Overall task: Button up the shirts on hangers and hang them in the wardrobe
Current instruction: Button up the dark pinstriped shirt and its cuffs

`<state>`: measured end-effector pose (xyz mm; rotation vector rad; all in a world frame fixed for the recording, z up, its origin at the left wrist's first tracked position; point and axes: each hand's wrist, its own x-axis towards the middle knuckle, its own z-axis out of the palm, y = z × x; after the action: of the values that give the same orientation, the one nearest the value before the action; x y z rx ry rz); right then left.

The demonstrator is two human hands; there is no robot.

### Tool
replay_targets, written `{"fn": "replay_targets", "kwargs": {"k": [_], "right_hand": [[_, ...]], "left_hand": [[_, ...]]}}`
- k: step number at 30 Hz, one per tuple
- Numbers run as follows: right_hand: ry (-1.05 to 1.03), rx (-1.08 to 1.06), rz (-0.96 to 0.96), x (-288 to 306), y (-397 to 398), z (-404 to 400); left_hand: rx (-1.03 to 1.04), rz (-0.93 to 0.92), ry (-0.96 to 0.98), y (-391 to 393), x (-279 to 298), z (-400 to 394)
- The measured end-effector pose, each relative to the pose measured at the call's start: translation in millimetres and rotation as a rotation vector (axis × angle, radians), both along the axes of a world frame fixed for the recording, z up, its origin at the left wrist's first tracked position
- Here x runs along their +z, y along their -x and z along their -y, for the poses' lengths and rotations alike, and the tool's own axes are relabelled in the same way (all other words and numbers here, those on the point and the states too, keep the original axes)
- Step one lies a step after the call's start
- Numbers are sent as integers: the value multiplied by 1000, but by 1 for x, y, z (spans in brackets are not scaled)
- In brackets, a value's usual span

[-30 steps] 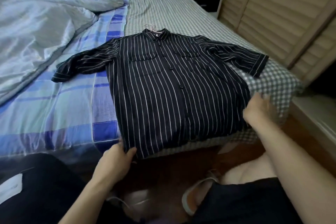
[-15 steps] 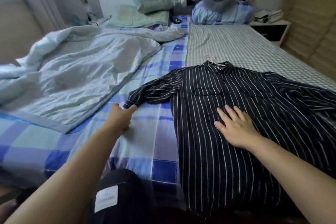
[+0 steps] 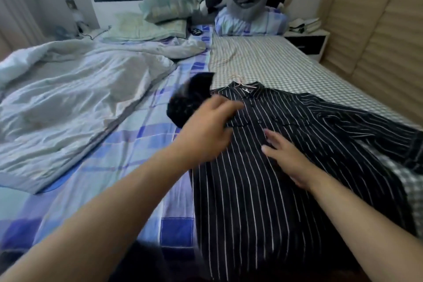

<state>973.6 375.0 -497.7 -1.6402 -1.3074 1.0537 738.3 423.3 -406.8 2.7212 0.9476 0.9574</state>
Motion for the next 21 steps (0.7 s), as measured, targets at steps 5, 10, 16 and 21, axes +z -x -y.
{"fn": "replay_targets", "kwargs": {"k": [5, 10, 16, 21], "right_hand": [[-41, -215, -285, 16, -42, 35], [-2, -236, -202, -1, -44, 49], [-48, -374, 192, 3, -25, 26], [51, -394, 459, -4, 6, -18]], "left_hand": [[-223, -269, -44, -17, -59, 46], [415, -324, 254, 19, -100, 10], [593, -198, 412, 47, -116, -17], [622, -288, 142, 14, -97, -46]]}}
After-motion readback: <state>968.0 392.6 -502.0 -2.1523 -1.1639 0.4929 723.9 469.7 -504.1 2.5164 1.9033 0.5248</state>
